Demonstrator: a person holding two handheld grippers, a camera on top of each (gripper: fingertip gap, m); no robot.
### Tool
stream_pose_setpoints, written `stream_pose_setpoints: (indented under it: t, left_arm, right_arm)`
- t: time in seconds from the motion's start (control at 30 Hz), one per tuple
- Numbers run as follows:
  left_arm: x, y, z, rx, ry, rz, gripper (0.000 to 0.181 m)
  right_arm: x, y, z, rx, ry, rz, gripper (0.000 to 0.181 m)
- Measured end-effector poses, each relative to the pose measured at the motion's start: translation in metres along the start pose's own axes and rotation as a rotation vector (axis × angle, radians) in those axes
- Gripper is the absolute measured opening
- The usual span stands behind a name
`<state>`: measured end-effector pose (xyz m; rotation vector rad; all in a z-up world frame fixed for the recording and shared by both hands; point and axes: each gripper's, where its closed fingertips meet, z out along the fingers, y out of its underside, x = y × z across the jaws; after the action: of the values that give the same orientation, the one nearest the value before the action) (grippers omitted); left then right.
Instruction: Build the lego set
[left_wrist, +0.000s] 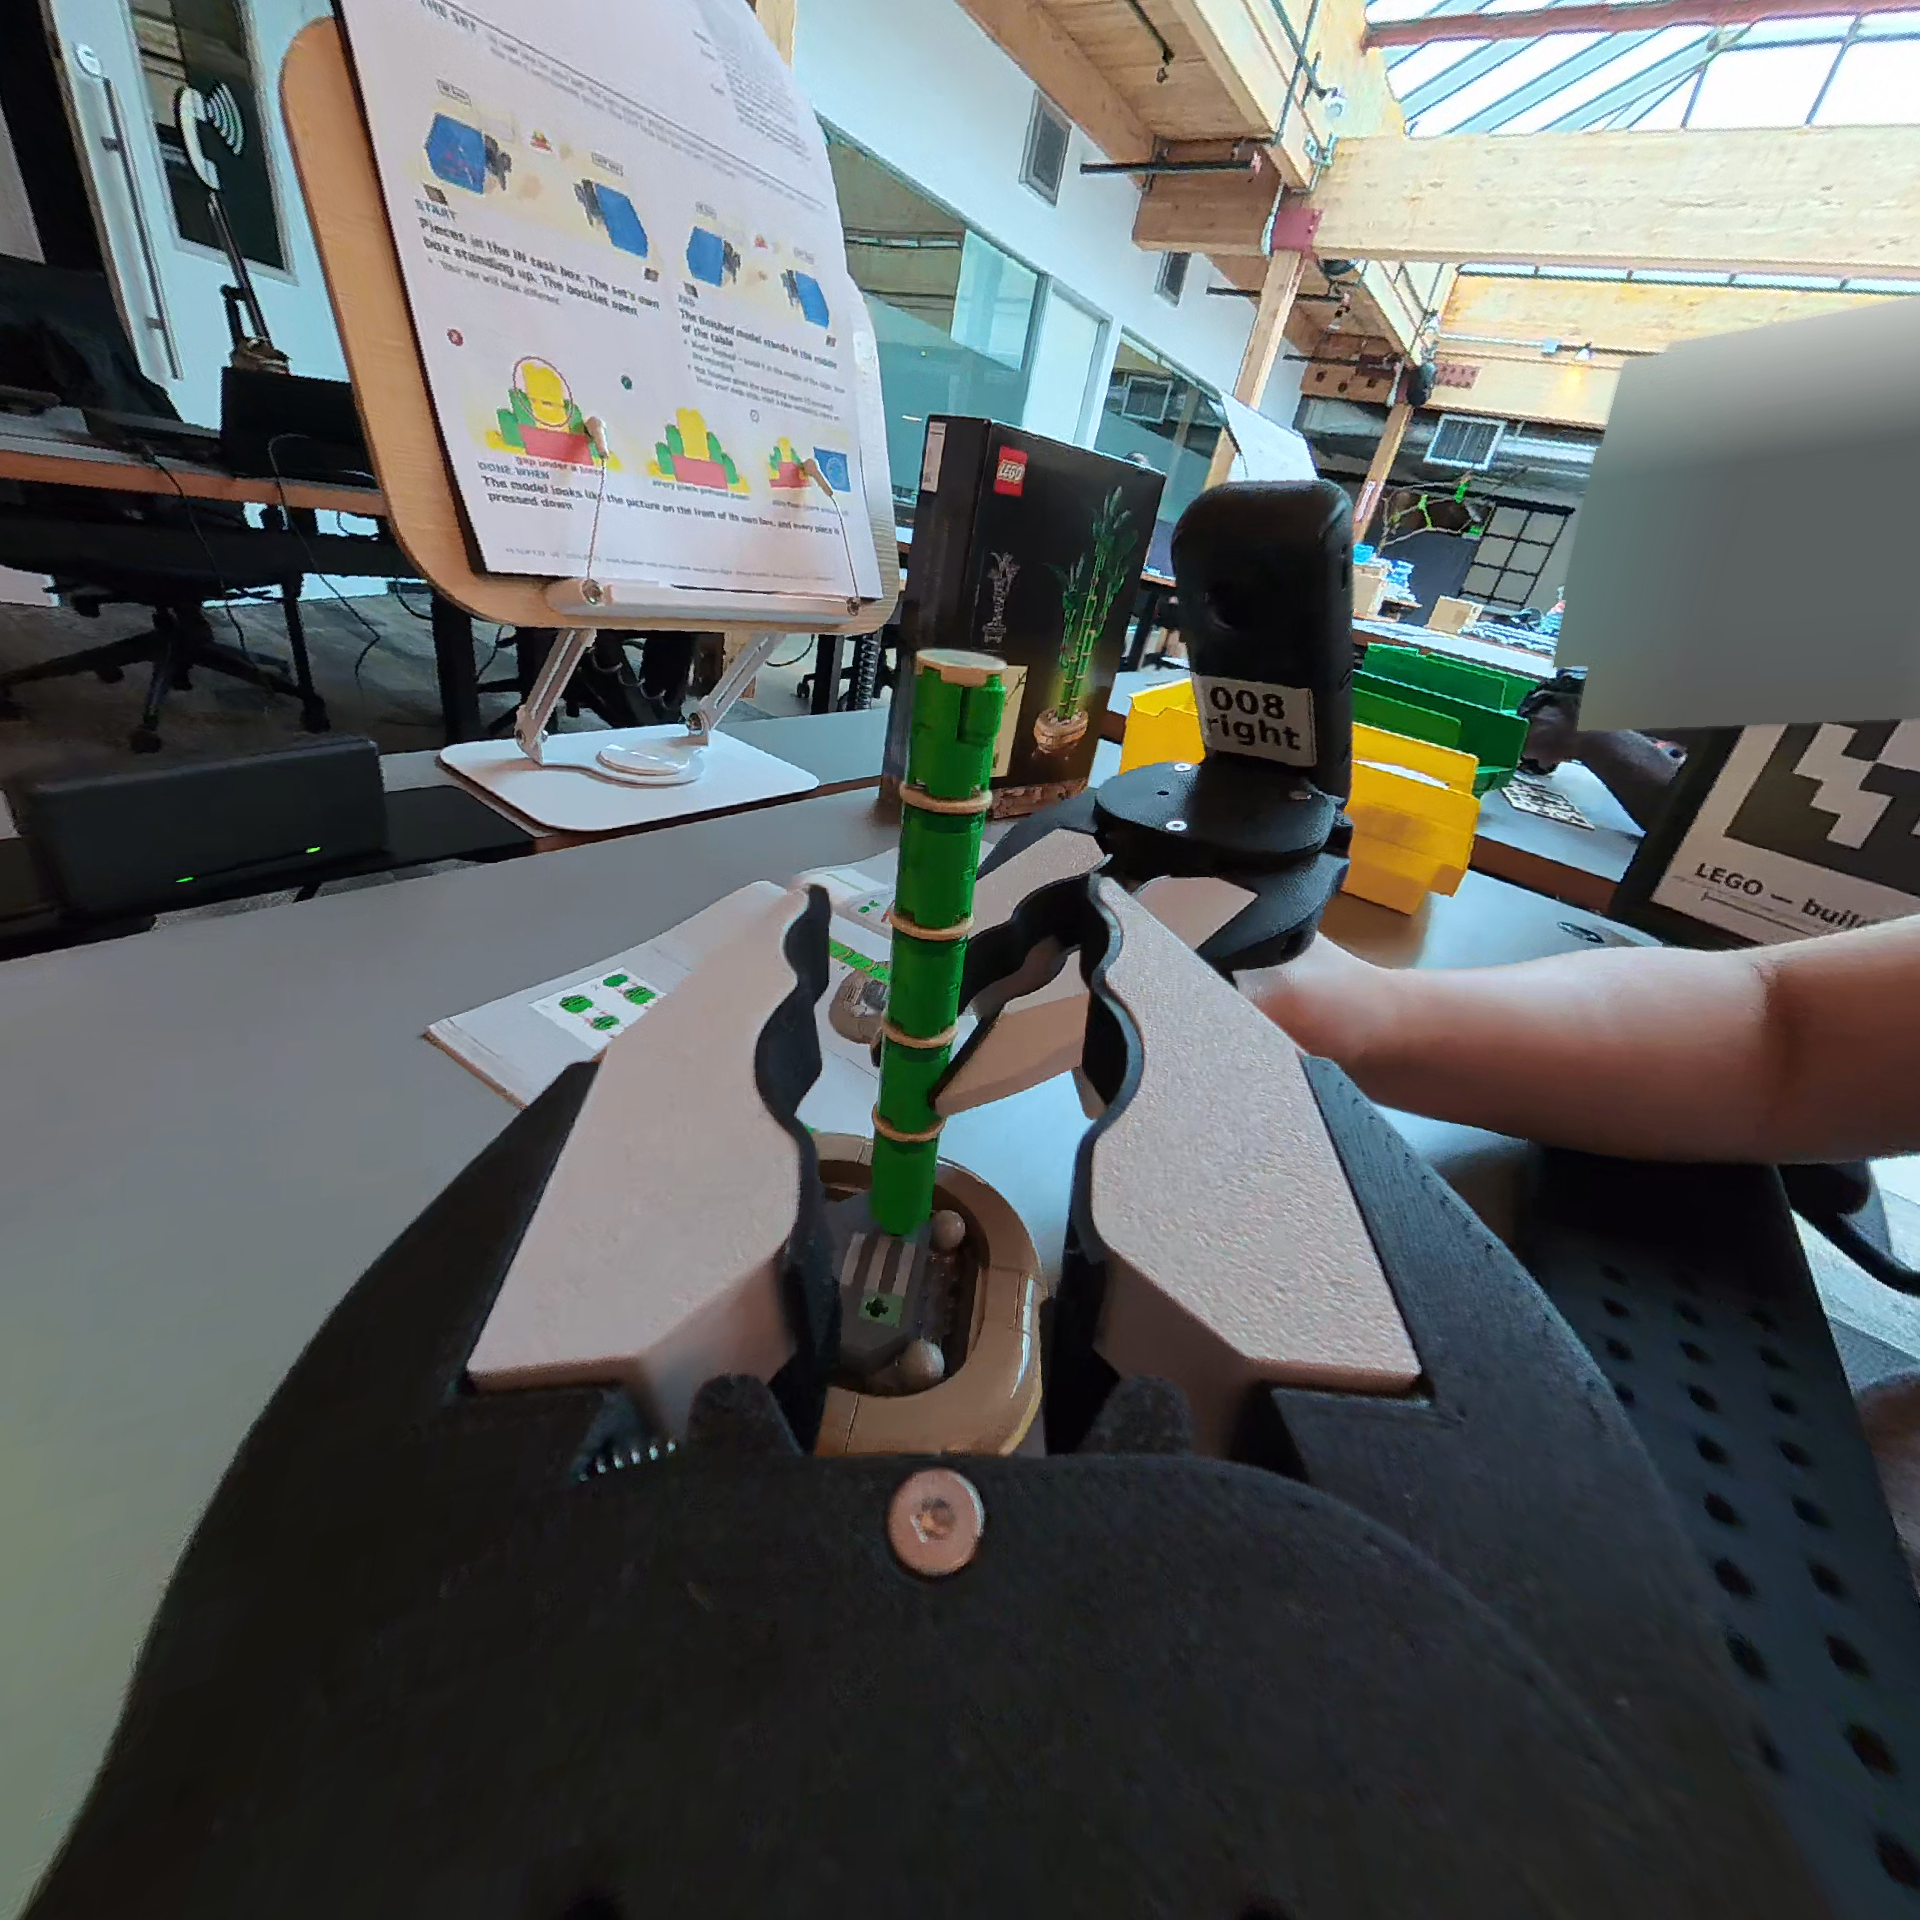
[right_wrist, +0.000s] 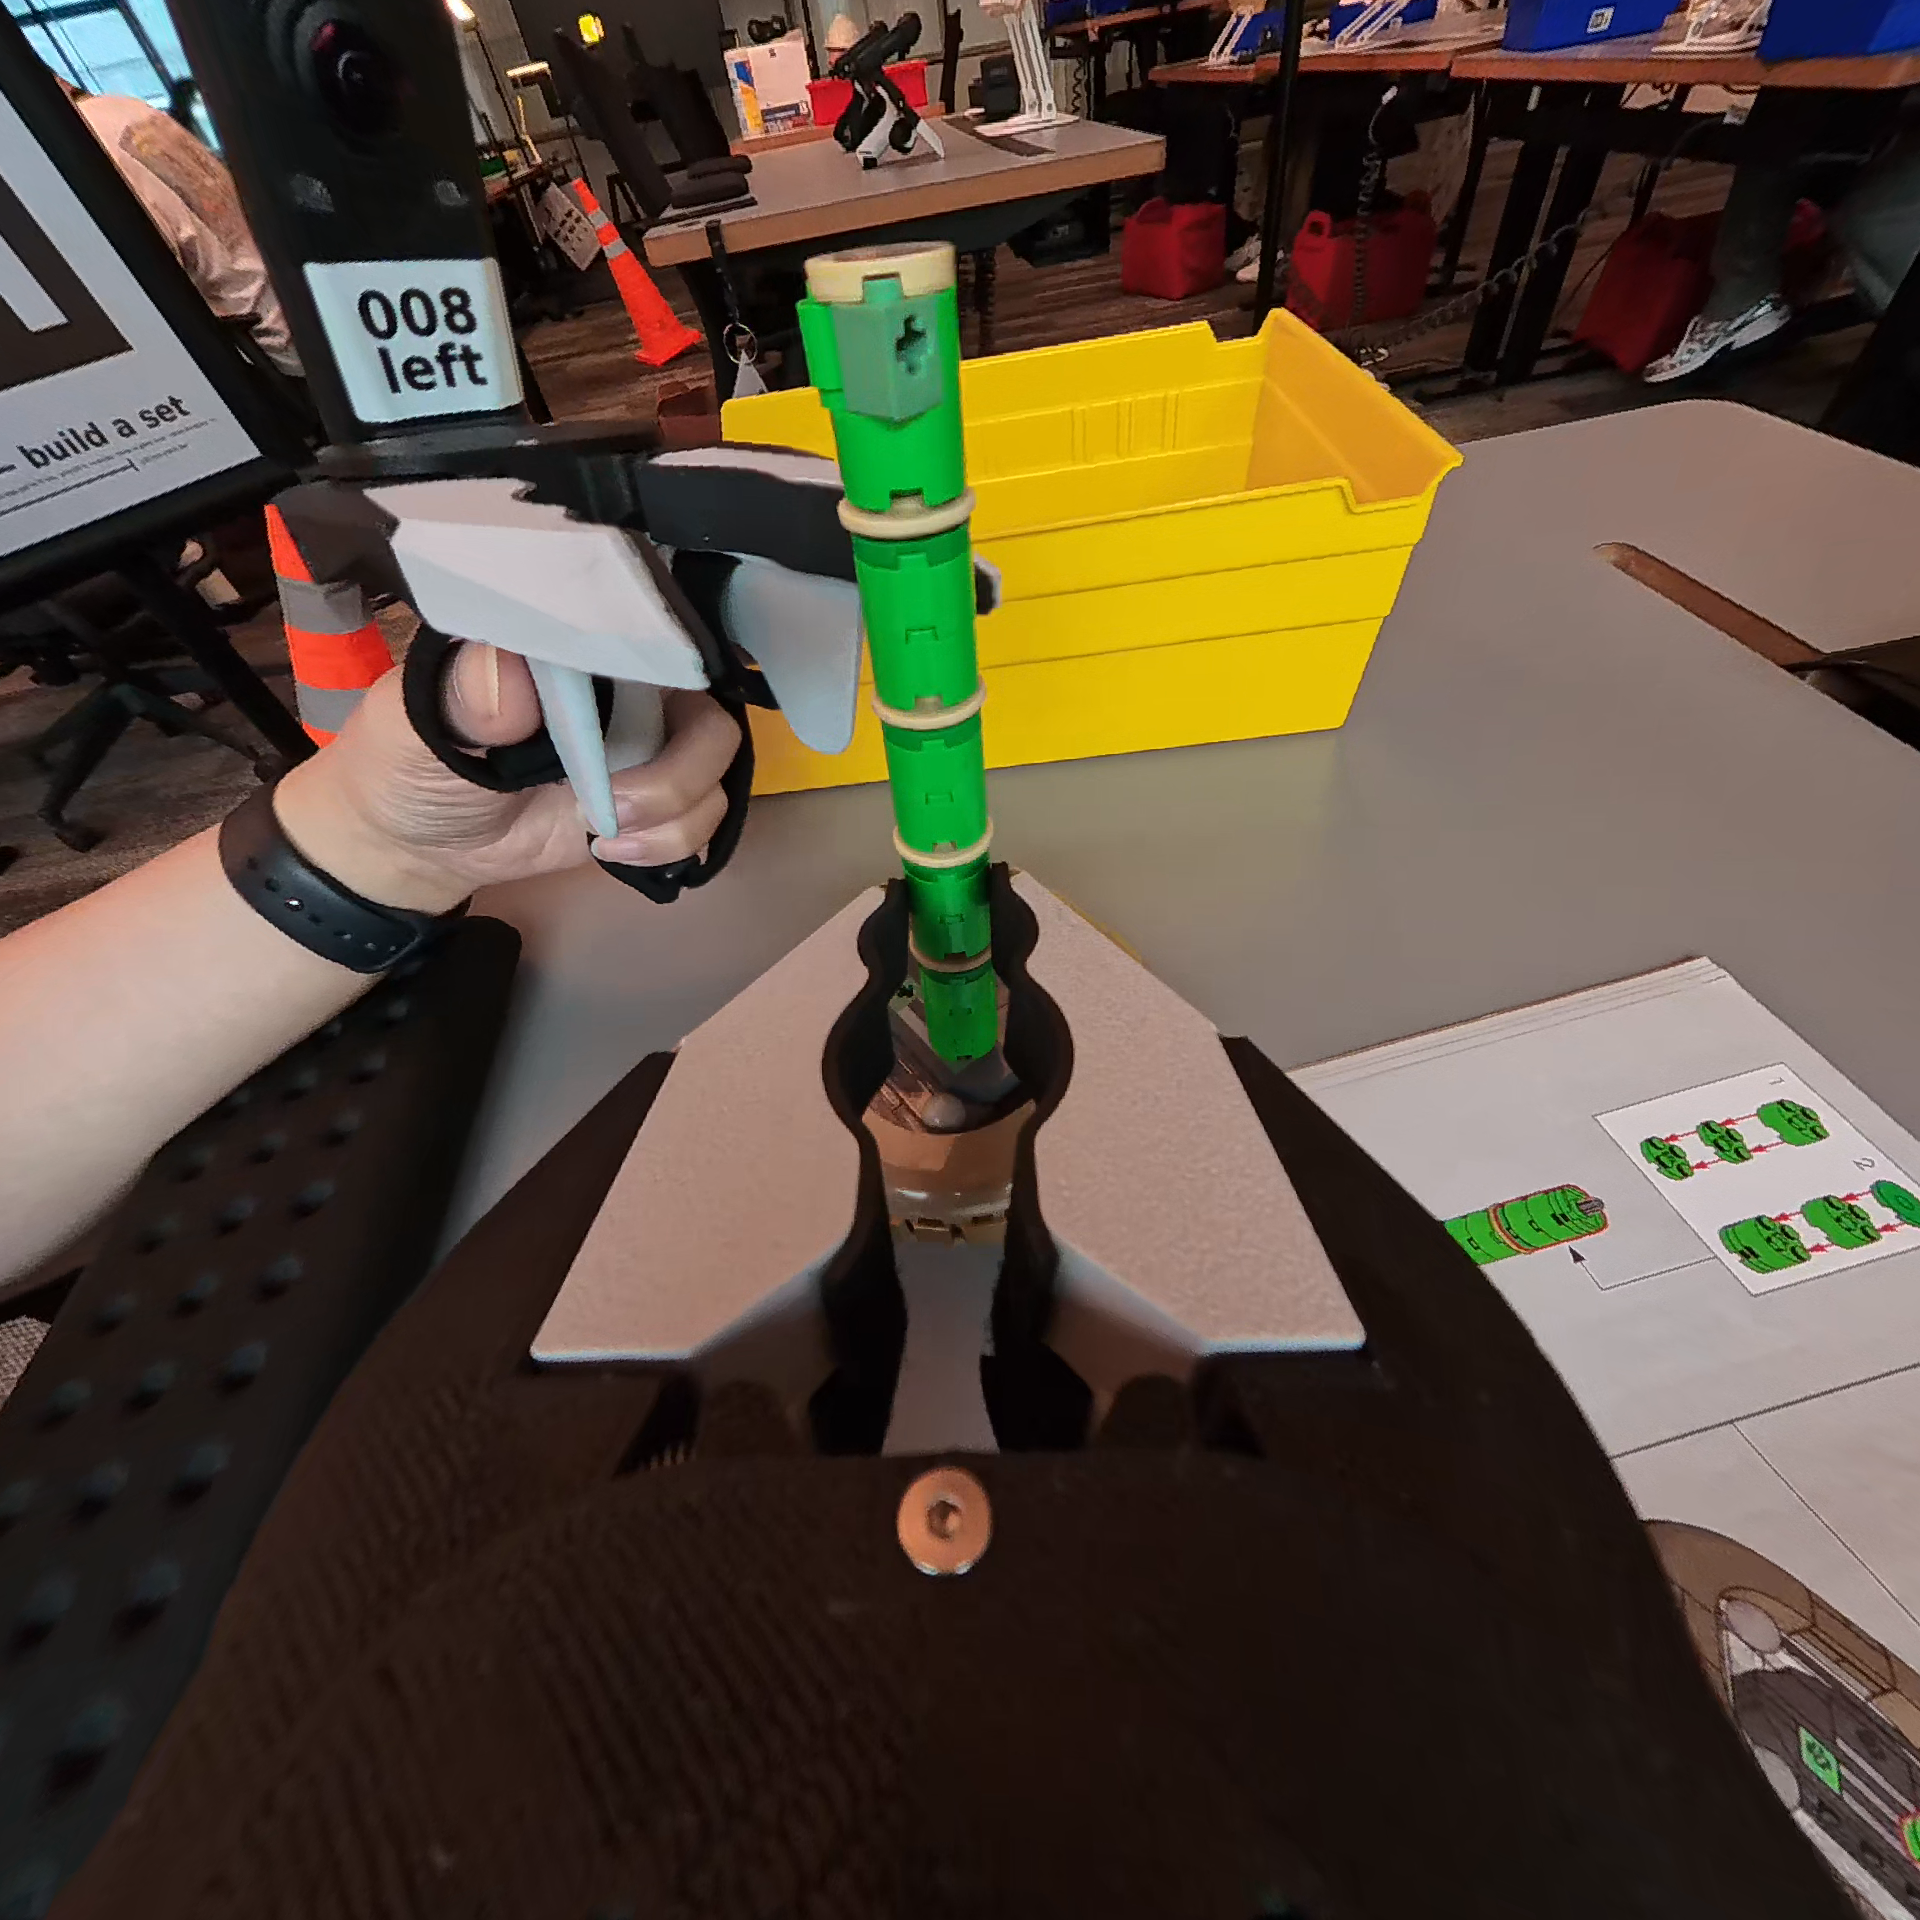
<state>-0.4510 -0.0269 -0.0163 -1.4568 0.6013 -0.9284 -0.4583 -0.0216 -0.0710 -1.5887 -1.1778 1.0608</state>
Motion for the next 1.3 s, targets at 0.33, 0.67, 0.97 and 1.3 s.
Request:
stream_pose_setpoints:
  t: [0.33, 0.67, 0.97, 1.3]
  left_arm:
    - [0.003, 0.003, 0.018, -0.036, 0.038, 0.025, 0.031]
    - [0.000, 0.005, 0.023, -0.068, 0.004, 0.113, 0.015]
    - [0.005, 0.007, 0.024, -0.071, 0.031, 0.129, 0.015]
    - [0.008, 0.012, 0.026, -0.099, 0.045, 0.150, 0.015]
  right_arm:
    - [-0.002, 0.000, 0.001, -0.005, 0.002, 0.005, 0.015]
    - [-0.001, 0.014, 0.002, -0.064, 0.021, 0.044, 0.024]
    - [0.000, 0.014, 0.005, -0.076, 0.146, -0.016, 0.017]
    - [0.000, 0.020, 0.005, -0.123, 0.161, 0.024, 0.017]
